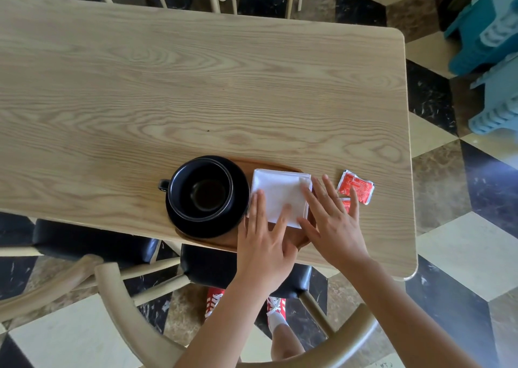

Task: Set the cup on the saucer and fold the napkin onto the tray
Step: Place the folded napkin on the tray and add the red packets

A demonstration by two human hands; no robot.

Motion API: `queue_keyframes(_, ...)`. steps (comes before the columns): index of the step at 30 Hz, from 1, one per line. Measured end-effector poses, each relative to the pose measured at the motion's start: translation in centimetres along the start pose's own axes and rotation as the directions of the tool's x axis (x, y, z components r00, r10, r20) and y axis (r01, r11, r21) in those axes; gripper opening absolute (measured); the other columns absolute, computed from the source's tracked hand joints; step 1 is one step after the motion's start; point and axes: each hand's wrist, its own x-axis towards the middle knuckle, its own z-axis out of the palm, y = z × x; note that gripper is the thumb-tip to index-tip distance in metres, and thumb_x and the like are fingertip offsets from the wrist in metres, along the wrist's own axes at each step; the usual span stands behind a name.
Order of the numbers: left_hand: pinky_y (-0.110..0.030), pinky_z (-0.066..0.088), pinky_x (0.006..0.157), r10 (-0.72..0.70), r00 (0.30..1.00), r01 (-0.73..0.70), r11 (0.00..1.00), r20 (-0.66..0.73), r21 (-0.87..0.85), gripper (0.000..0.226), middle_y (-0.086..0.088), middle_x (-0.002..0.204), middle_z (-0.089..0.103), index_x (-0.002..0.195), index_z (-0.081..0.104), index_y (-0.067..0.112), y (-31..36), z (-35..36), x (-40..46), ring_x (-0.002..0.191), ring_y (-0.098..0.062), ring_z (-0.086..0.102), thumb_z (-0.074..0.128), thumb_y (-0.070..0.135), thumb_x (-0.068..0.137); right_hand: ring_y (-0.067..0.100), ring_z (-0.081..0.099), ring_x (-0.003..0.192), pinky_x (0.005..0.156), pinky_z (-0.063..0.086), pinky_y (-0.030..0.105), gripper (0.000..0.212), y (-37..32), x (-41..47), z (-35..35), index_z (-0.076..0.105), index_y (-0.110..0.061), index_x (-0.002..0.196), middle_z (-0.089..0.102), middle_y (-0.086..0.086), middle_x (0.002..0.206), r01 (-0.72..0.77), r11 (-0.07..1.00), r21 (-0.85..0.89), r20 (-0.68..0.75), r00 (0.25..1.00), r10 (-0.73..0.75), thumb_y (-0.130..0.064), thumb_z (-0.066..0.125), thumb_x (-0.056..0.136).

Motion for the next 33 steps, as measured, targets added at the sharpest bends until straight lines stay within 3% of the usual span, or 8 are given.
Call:
queue_keyframes(2,-0.049,0.02,0.113,-0.01,1.0,0.01,1.0,-0.008,-0.014,0.068,-0.021,0.156,0.002,0.146,0.017,0.023,0.3,-0.5,-0.6,0.144,-0.032,-0.004,0.043,0.03,0.084,0.024,0.023,0.141,0.112,0.014,0.057,0.053,0.4,-0.4,-0.4,0.041,-0.018,0.139,0.037,0.007,0.148,-0.028,0.996,0.085,-0.057,0.998,0.033,-0.041,0.041,0.092)
queue_keyframes(6,-0.042,0.043,0.093,0.085,0.974,-0.104,0.992,-0.211,-0.078,0.046,-0.012,0.136,0.05,0.125,0.051,0.014,1.8,-0.9,-1.7,0.128,-0.026,0.045,0.051,0.025,0.08,0.032,0.055,0.114,0.098,0.039,0.048,0.04,3.2,-0.7,-2.0,0.062,-0.009,0.116,0.061,0.014,0.123,-0.098,0.978,0.185,-0.26,0.955,0.144,-0.03,0.044,0.087)
queue_keyframes(9,-0.033,0.034,0.083,0.2,0.922,-0.245,0.965,-0.332,-0.098,0.024,0.006,0.104,0.065,0.102,0.06,0.019,3.7,-1.2,0.0,0.1,-0.015,0.059,0.051,0.02,0.079,0.038,0.058,0.097,0.083,0.046,0.045,0.032,6.3,0.1,-3.0,0.063,-0.005,0.112,0.064,0.017,0.109,-0.197,0.962,0.19,-0.279,0.928,0.245,-0.017,0.056,0.083)
queue_keyframes(15,-0.037,0.034,0.082,0.231,0.964,-0.226,0.973,-0.132,0.055,0.024,0.001,0.099,0.064,0.103,0.061,0.014,7.6,-0.4,6.5,0.099,-0.022,0.053,0.058,0.029,0.084,0.035,0.043,0.116,0.089,0.042,0.042,0.044,9.7,2.7,-3.1,0.054,-0.012,0.126,0.056,0.015,0.122,-0.392,0.905,0.163,0.015,0.919,0.395,-0.028,0.061,0.086)
queue_keyframes(17,-0.038,0.034,0.086,0.193,0.98,-0.184,0.974,-0.054,0.13,0.03,-0.001,0.103,0.06,0.105,0.058,0.013,8.0,0.2,7.2,0.103,-0.023,0.049,0.053,0.035,0.086,0.034,0.042,0.115,0.088,0.042,0.041,0.04,9.8,3.0,-2.8,0.06,-0.014,0.119,0.056,0.014,0.119,-0.384,0.91,0.155,0.013,0.922,0.387,-0.03,0.063,0.083)
queue_keyframes(26,-0.037,0.044,0.069,0.13,0.979,-0.097,0.974,-0.154,0.203,0.023,0.001,0.069,0.058,0.064,0.061,0.018,8.7,-0.1,7.0,0.075,-0.022,0.056,0.08,0.031,0.058,0.03,0.044,0.11,0.087,0.041,0.041,0.038,9.4,2.4,-2.1,0.059,-0.011,0.109,0.056,0.011,0.114,-0.391,0.912,0.123,-0.041,0.916,0.398,-0.035,0.064,0.08)
queue_keyframes(30,-0.038,0.034,0.074,0.145,0.985,-0.141,0.989,-0.097,0.042,0.013,-0.005,0.085,0.06,0.08,0.062,0.013,8.6,-0.3,7.5,0.091,-0.027,0.052,0.069,0.022,0.074,0.031,0.051,0.101,0.083,0.04,0.041,0.035,9.2,2.2,-2.4,0.054,-0.01,0.102,0.06,0.011,0.106,-0.406,0.895,0.185,-0.029,0.908,0.418,-0.035,0.067,0.08)
queue_keyframes(33,-0.03,0.033,0.059,0.027,0.999,-0.035,0.949,-0.029,-0.312,0.015,-0.006,0.076,0.063,0.077,0.055,0.012,8.1,-1.8,7.2,0.072,-0.023,0.055,0.063,0.023,0.082,0.032,0.059,0.087,0.067,0.042,0.034,0.026,8.9,2.0,-3.3,0.052,-0.008,0.099,0.064,0.011,0.099,-0.473,0.779,0.412,0.043,0.864,0.502,-0.022,0.067,0.082)
